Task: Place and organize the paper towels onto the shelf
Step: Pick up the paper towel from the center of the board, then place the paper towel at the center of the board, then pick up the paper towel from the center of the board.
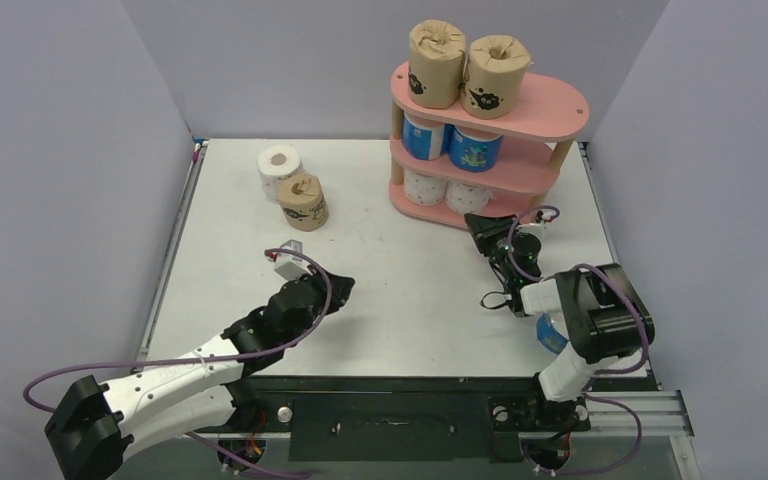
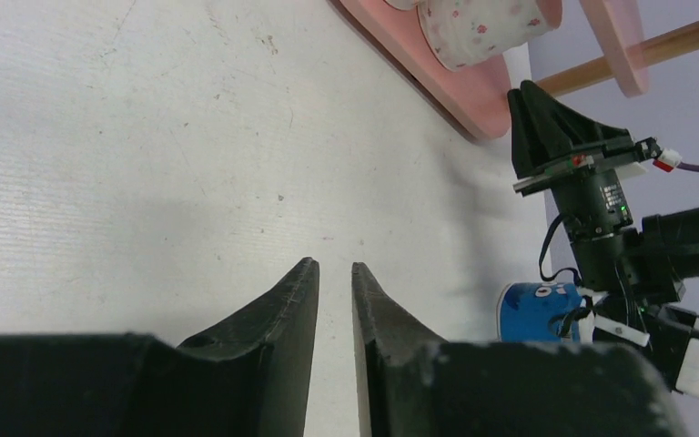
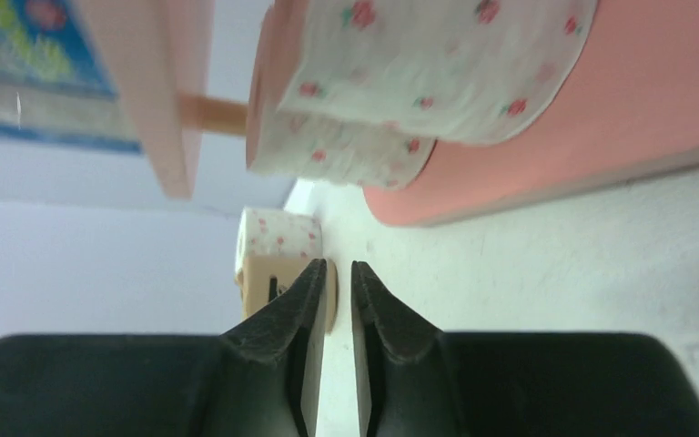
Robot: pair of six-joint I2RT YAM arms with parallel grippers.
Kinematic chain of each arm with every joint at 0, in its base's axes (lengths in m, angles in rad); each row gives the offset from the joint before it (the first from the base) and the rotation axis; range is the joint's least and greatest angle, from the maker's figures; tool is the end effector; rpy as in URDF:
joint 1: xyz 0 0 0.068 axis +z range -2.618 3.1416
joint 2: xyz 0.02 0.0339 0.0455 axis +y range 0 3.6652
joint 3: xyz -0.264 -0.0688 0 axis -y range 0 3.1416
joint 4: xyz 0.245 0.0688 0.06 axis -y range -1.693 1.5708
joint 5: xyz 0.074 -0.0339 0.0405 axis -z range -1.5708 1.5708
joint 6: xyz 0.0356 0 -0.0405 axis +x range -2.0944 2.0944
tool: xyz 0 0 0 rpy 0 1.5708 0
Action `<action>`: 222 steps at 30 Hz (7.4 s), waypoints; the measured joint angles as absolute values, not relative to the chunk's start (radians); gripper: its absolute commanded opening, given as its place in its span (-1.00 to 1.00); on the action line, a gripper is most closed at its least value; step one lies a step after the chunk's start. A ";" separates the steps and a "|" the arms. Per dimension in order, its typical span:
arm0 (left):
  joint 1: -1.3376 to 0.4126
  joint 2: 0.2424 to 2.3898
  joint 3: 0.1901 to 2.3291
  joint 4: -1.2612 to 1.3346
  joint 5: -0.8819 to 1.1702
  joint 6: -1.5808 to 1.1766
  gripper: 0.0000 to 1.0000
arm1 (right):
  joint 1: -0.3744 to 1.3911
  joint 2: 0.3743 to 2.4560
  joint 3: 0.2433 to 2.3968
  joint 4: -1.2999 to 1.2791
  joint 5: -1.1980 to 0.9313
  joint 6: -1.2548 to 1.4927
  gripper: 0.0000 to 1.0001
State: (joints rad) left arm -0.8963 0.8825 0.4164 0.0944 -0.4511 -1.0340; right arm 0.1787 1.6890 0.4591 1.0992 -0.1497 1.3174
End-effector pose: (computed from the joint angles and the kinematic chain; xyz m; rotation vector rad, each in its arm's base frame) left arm 0.1351 -0.1441 0.2224 -0.4452 1.9504 -0.8524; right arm 0.2922 0.0582 0.1506 0.8991 1.6315 1.2112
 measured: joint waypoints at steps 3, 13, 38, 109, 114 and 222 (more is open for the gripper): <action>-0.896 0.854 0.428 0.063 -0.468 -1.029 -0.35 | 0.216 1.562 0.414 1.008 -0.163 1.259 -0.55; -0.860 0.745 0.546 -0.136 -0.583 -0.978 0.34 | 0.508 1.029 0.404 0.429 -0.089 0.875 -0.13; -0.329 1.207 1.047 -0.398 -0.474 -0.936 0.93 | 0.928 0.732 0.388 -0.286 0.706 0.742 0.64; -0.156 1.876 1.396 -0.367 -0.197 -0.823 -0.32 | 0.882 0.500 0.342 -0.310 0.572 0.717 0.55; -0.183 1.817 1.340 -0.369 -0.207 -0.802 -0.37 | 0.882 0.500 0.342 -0.316 0.573 0.719 0.54; -1.137 0.777 0.401 0.115 -0.480 -0.834 0.93 | 0.700 0.627 0.466 -0.374 0.043 0.727 0.66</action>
